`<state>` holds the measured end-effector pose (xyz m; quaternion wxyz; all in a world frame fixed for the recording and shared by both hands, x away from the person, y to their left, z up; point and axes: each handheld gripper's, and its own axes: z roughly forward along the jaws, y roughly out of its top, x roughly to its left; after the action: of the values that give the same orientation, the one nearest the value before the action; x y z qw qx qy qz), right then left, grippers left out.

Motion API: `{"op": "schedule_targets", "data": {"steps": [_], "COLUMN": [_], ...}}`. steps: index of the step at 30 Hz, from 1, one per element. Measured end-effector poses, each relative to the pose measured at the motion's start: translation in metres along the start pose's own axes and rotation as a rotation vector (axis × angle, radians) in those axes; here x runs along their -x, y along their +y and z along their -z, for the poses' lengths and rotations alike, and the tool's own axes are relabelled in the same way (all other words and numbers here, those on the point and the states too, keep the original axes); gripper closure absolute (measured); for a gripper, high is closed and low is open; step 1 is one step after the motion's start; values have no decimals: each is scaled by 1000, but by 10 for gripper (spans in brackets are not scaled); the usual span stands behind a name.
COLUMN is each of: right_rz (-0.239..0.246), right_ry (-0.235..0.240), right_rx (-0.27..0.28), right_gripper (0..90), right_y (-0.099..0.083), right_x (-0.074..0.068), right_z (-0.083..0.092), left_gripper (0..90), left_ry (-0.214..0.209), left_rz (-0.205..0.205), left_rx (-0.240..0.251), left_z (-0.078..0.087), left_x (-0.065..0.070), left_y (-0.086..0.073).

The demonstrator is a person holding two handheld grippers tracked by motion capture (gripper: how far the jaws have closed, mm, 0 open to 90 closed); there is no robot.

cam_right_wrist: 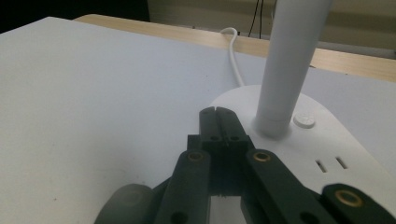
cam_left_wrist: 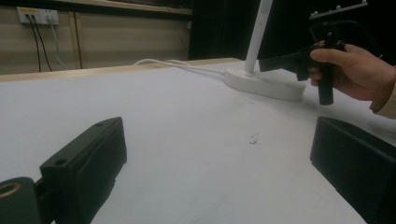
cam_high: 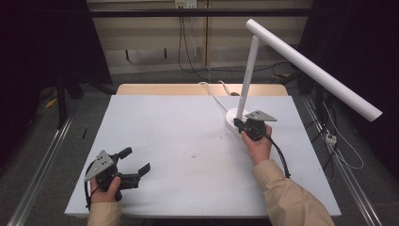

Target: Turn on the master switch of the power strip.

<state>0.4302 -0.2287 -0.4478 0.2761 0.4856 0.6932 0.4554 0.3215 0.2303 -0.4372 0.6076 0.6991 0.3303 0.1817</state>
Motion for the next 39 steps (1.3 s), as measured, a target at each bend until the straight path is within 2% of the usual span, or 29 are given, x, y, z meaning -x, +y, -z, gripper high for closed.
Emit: {"op": "schedule_targets", "data": {"steps": [13,18,39], "right_rz": [22,11,14], "right_ry": [-43,-67,-86], "right_rx": [-9,-15,-27], "right_gripper": [900,900,900], "right_y": [5,4,-1], "right_x": [-4,-3,6], "right_z": [-15,-19,-24], "left_gripper": [34,34,34], "left_ry": [2,0,-8], "left_rz": [-5,1,0], "left_rx": [-3,2,-6], "left_z": [1,1,-1], "left_x": [-1,-1,1], "left_y": [0,-1,-1]}}
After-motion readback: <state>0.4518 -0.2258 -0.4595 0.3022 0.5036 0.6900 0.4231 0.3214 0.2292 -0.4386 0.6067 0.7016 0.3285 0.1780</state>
